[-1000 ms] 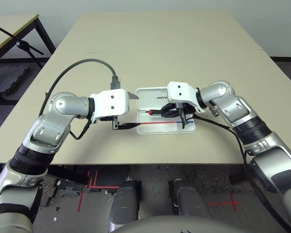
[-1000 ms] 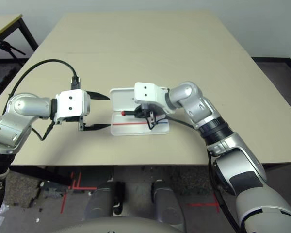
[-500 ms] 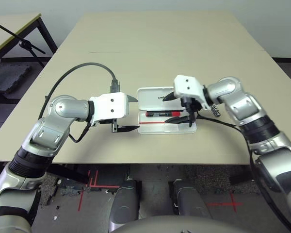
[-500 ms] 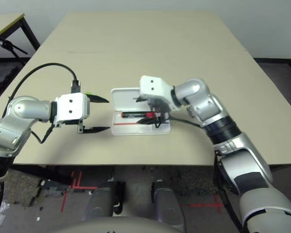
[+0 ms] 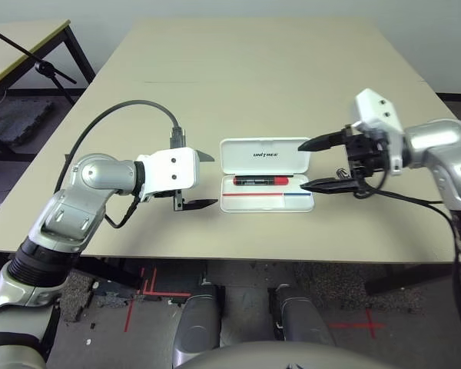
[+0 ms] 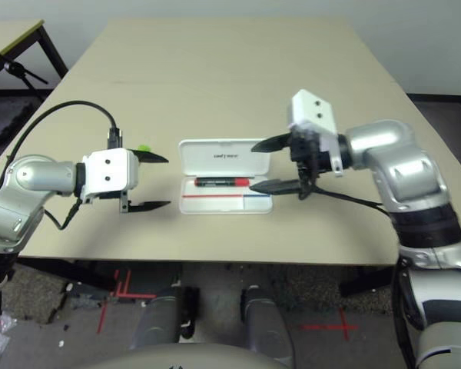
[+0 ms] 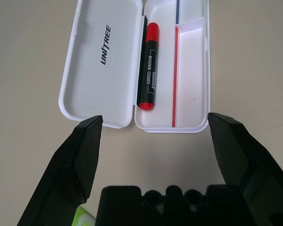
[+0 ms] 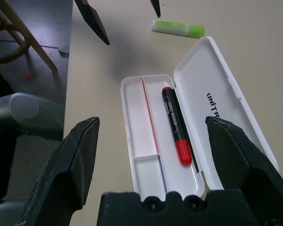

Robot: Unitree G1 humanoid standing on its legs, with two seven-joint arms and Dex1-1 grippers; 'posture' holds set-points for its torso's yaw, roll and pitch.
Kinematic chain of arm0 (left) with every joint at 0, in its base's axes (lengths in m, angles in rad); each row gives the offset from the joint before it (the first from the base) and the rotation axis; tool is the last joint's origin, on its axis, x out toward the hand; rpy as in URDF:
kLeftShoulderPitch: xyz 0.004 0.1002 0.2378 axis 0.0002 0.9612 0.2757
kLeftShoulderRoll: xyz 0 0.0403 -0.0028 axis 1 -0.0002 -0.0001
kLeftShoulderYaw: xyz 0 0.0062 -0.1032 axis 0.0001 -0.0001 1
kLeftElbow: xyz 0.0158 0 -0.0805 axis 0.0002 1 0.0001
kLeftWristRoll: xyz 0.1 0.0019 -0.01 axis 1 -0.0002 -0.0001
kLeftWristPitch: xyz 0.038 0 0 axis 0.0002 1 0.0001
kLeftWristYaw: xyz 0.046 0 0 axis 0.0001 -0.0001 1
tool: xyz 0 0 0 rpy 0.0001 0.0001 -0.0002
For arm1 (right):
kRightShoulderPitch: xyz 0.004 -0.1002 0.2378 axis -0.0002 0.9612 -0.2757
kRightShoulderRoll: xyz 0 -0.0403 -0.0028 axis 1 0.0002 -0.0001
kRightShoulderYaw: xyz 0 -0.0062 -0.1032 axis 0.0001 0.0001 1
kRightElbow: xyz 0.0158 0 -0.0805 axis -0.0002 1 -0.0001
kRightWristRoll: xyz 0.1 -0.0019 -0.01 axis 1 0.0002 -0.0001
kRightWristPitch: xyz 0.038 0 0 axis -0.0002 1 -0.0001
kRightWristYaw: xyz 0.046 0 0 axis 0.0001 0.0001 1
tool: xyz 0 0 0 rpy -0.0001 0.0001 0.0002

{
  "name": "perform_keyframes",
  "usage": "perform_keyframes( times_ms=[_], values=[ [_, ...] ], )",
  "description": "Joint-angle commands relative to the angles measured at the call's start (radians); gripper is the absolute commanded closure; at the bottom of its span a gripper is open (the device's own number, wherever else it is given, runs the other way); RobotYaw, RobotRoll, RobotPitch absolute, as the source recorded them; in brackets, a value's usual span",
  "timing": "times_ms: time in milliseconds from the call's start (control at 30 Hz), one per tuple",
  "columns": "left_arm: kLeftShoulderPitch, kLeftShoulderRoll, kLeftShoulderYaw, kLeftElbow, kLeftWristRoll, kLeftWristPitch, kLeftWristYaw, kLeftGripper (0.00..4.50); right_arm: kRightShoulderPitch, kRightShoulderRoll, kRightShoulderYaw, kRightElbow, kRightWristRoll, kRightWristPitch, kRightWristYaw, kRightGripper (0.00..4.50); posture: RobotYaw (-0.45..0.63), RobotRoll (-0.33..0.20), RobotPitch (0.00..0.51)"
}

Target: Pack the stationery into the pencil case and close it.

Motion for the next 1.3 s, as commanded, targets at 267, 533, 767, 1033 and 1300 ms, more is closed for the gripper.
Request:
perform_keyframes(
  times_ms=[267, 533, 767, 1033, 1300],
  values=[
    [-0.038, 0.013, 0.012, 0.070, 0.073, 0.251, 0.135, 0.00, 0.040, 0.001, 0.015, -0.049, 0.040, 0.021, -0.072, 0.04, 0.05, 0.000, 0.091],
    [-0.183, -0.113, 0.025, 0.245, 0.061, 0.551, 0.279, 0.00, 0.034, 0.021, 0.056, -0.038, 0.023, 0.007, -0.091, 0.04, 0.06, 0.000, 0.095],
    [-0.336, -0.240, 0.061, 0.534, 0.061, 0.708, 0.429, 0.00, 0.033, 0.020, 0.082, -0.035, 0.015, 0.000, -0.097, 0.04, 0.05, 0.000, 0.097],
    [-0.407, -0.286, 0.040, 0.767, 0.094, 0.664, 0.500, 0.00, 0.047, 0.013, 0.082, -0.053, 0.015, 0.004, -0.108, 0.04, 0.02, 0.000, 0.094],
    [-0.435, -0.317, 0.054, 0.922, 0.103, 0.587, 0.546, 0.00, 0.064, 0.006, 0.077, -0.076, 0.020, 0.015, -0.124, 0.04, 0.00, 0.000, 0.092]
  ],
)
